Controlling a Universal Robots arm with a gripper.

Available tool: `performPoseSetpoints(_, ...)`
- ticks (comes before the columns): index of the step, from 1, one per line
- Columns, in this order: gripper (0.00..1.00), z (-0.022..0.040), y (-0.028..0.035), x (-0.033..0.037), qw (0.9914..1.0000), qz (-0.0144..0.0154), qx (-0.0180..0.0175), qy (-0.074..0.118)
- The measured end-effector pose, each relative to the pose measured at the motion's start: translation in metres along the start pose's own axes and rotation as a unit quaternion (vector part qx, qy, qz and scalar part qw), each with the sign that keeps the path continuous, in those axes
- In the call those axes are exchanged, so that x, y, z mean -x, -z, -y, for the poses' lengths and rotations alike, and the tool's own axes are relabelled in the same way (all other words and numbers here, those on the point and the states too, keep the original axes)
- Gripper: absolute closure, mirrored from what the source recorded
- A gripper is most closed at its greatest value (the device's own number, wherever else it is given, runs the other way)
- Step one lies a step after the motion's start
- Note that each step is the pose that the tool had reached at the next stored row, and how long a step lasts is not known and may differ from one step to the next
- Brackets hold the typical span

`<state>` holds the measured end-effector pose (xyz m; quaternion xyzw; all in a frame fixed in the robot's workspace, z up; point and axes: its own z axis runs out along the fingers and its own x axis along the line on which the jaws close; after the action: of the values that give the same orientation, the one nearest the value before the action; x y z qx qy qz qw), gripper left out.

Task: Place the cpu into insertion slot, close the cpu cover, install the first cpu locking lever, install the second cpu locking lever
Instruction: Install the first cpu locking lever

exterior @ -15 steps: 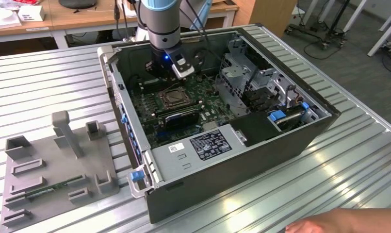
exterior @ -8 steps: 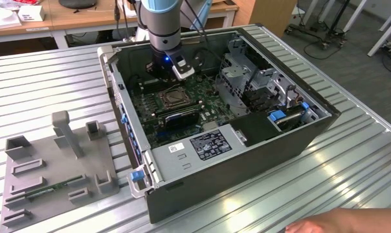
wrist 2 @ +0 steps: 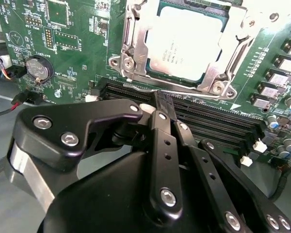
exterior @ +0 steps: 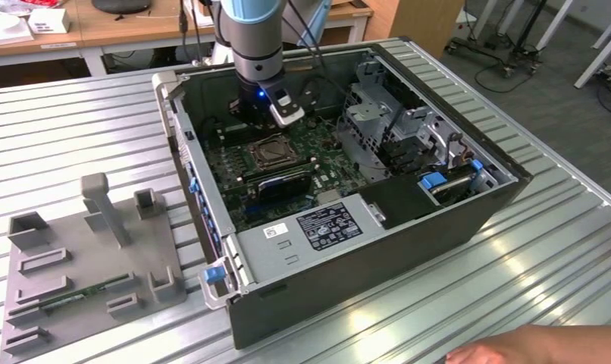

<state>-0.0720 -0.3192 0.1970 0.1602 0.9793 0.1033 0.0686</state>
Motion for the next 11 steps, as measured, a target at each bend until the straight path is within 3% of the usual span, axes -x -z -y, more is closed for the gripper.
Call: performPoseSetpoints(11,0.89,0.0013,-0.0031,0.0016,1.0,0.0,-0.0001,0.0)
